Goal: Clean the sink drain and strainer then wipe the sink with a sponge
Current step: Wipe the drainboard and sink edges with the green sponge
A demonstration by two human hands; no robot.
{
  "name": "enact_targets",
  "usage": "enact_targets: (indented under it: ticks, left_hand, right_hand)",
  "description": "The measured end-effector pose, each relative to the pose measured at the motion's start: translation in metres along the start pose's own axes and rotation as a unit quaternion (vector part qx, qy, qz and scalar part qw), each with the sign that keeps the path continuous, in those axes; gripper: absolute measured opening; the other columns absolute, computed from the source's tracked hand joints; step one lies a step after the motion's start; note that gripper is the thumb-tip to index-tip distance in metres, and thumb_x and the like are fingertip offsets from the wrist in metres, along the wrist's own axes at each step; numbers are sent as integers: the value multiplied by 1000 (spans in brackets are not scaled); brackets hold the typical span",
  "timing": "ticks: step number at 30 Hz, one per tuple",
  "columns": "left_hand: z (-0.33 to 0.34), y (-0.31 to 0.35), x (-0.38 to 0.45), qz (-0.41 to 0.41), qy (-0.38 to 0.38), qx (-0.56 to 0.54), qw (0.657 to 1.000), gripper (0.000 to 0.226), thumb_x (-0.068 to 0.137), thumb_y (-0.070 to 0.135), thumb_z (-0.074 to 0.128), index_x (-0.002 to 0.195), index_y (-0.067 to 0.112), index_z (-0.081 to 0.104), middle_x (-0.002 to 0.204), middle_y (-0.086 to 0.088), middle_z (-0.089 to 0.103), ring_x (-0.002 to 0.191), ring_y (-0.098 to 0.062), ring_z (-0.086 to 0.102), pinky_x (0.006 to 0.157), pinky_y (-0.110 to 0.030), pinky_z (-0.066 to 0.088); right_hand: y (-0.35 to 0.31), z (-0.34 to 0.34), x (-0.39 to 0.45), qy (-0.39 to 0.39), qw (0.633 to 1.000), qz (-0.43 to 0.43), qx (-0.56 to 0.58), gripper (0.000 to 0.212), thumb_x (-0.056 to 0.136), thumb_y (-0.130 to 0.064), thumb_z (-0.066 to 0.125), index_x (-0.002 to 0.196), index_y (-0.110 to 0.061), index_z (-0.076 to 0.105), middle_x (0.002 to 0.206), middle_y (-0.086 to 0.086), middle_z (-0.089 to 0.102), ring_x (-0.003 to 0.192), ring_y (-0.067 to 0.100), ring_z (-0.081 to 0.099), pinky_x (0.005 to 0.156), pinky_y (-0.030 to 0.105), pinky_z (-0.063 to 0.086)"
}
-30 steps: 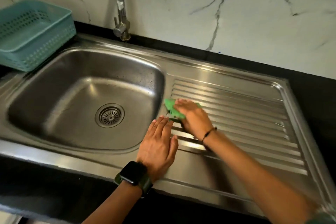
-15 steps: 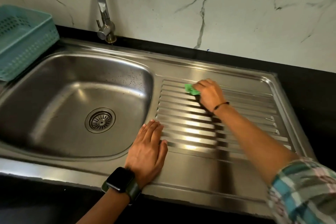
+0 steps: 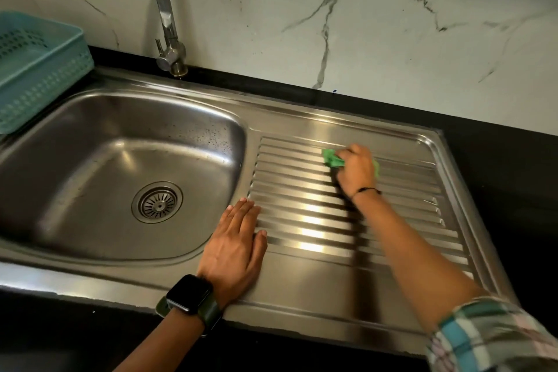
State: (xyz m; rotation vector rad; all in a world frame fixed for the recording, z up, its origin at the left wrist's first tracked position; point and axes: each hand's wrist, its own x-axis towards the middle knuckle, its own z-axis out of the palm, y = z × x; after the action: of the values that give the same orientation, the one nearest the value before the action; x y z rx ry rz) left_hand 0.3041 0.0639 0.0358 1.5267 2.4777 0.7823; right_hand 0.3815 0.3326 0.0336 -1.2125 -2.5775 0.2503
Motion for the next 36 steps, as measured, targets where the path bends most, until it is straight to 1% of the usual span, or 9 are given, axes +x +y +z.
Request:
enact_targets:
  ticks: [6, 11, 16, 21, 24, 27, 29, 32, 36]
  left_hand:
    - [2, 0, 2, -3, -2, -9, 1000, 71, 85, 44, 13, 133, 3, 46, 143, -13, 44, 140, -23, 30, 116, -30, 8]
    - [1, -1, 1, -10, -4, -21, 1000, 69, 85, 43, 15, 132, 4, 47, 142, -12, 45, 139, -22, 32, 116, -29, 11]
    - [-1, -1, 1, -16, -1, -33, 999, 68, 85, 42, 16, 132, 4, 46, 142, -13, 45, 138, -23, 33, 117, -31, 12]
    - [-1, -1, 0, -13, 7, -37, 999, 66, 85, 41, 18, 130, 3, 49, 139, -14, 47, 137, -24, 35, 116, -32, 14]
    - [-1, -1, 1, -11, 14, -29, 999, 68, 85, 43, 15, 132, 4, 46, 142, -12, 45, 139, -23, 32, 116, -28, 8]
    - [1, 0, 1, 1, 3, -12, 1000, 74, 83, 47, 8, 137, 8, 40, 147, -8, 38, 142, -18, 24, 115, -21, -2]
    - [1, 1, 2, 1, -13, -3, 1000, 76, 82, 49, 5, 139, 10, 37, 149, -6, 36, 143, -16, 23, 115, -18, -4]
    - [0, 4, 1, -16, -19, -21, 999, 63, 88, 43, 18, 132, 8, 45, 137, -11, 50, 133, -23, 40, 114, -25, 19]
    - [0, 5, 2, -17, -8, -2, 1000, 53, 89, 38, 26, 123, 7, 54, 125, -13, 60, 119, -27, 53, 100, -33, 40]
  right_hand:
    - [-124, 34, 14, -60, 985, -162, -3, 34, 79, -6, 60, 113, -5, 62, 118, 14, 55, 111, 32, 45, 95, 37, 38]
    - [-93, 19, 20, -92, 976, -187, -57, 36, 80, -6, 54, 116, -7, 60, 119, 13, 56, 112, 32, 45, 95, 38, 43]
    - [7, -15, 3, -95, 980, -136, -112, 44, 74, -11, 58, 118, -12, 59, 117, 11, 58, 111, 32, 47, 97, 37, 39]
    - [111, -54, -24, -63, 985, 50, -151, 45, 74, -5, 59, 117, -17, 61, 120, 13, 54, 113, 35, 42, 97, 44, 41]
    - [123, -50, -29, -21, 983, 150, -108, 42, 77, 0, 56, 116, -15, 61, 123, 17, 50, 114, 39, 38, 96, 47, 42]
    - [92, -34, -24, 18, 975, 205, -83, 37, 79, -6, 58, 115, -14, 61, 124, 19, 52, 115, 42, 40, 98, 47, 38]
    - [56, -21, -22, 27, 980, 186, -60, 37, 79, -6, 57, 114, -15, 62, 121, 18, 56, 113, 40, 42, 97, 44, 37]
    - [-16, 1, -24, 8, 994, 96, -45, 38, 78, -11, 55, 114, -19, 62, 119, 10, 57, 113, 35, 42, 99, 41, 35]
    - [-107, 24, -35, -39, 997, -67, -25, 36, 81, -15, 56, 117, -21, 59, 123, 5, 55, 115, 32, 41, 101, 42, 33]
